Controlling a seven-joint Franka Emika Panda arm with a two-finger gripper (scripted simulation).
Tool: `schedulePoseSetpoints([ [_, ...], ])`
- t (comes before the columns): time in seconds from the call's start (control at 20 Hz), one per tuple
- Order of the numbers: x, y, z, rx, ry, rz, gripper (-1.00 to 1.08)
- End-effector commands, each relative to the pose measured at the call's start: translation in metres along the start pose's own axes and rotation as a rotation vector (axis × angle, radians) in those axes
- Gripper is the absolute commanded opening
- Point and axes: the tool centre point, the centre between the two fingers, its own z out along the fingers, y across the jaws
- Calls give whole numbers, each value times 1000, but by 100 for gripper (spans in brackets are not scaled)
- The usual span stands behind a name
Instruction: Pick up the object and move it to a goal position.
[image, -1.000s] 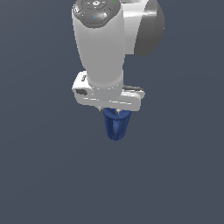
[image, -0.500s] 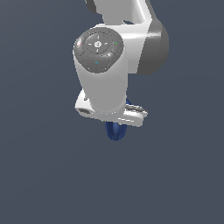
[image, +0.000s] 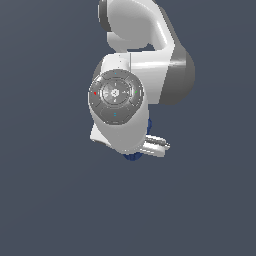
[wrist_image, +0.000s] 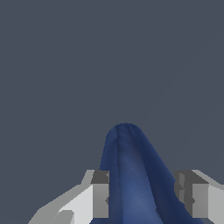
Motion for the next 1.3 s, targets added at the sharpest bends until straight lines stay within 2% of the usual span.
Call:
schedulePoseSetpoints([
  [0.0,3,-2,4,0,-11,6,28],
  [0.75,6,-4,14,0,-28,15,28],
  [1.25,6,-4,36,0,-28,16,28],
])
